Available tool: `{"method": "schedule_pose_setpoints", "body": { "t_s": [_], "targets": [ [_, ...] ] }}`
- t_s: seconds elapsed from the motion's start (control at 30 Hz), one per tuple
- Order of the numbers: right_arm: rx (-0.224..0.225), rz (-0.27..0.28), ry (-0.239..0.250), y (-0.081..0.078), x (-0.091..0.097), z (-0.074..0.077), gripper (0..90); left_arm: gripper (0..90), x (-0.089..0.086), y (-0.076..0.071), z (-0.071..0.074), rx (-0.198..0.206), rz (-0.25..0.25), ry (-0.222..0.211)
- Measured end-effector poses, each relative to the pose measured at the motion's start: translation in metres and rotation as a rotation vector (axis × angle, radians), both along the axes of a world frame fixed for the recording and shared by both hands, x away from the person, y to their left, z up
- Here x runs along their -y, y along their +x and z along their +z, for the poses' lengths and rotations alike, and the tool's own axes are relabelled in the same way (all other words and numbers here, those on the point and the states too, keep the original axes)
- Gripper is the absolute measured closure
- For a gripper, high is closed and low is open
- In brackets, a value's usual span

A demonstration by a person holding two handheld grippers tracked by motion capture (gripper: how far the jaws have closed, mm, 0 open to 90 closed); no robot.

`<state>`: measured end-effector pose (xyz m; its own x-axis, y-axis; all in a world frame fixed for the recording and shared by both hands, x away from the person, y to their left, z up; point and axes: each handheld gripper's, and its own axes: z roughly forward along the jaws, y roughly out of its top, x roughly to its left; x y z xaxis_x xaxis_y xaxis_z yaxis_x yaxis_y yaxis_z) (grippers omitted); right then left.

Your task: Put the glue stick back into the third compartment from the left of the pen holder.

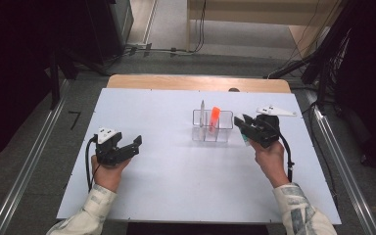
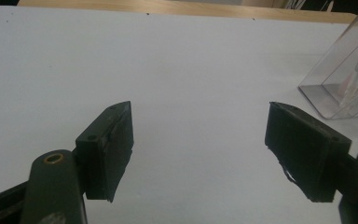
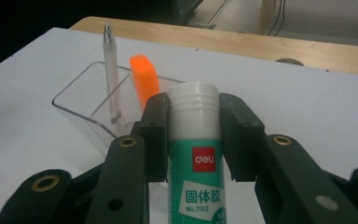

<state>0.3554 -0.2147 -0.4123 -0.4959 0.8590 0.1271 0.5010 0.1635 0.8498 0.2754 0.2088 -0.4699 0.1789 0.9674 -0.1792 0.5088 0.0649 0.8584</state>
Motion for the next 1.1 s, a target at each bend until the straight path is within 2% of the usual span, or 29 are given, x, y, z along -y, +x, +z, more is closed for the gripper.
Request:
{"method": "schedule_pose_setpoints", "body": {
  "t_s": [0.43,0.57,0.73,0.83,0.93,1.1],
  "targets": [
    [0.044,-0.028,0.017,0.026,-0.026,0.019,63.0,23.9,-0.001,0.001,0.000,0.003,-0.002,-0.002],
    [0.045,-0.030,0.016,0.035,-0.035,0.022,63.0,23.9,0.000,0.001,0.000,0.003,-0.006,-0.001],
    [0.032,-0.035,0.048,0.048,-0.044,0.019,62.9,23.9,-0.001,0.000,0.000,0.006,-0.005,-0.002],
    [0.007,-0.043,0.088,0.054,-0.047,0.015,62.9,23.9,-0.002,0.000,0.000,0.005,-0.004,-0.004],
    [0.003,-0.051,0.079,0.059,-0.050,0.011,62.9,23.9,-0.003,0.000,0.001,0.011,-0.002,-0.009],
    [-0.003,-0.049,0.091,0.061,-0.050,0.008,62.8,23.9,-0.003,0.000,0.000,0.004,-0.002,-0.006]
  ]
}}
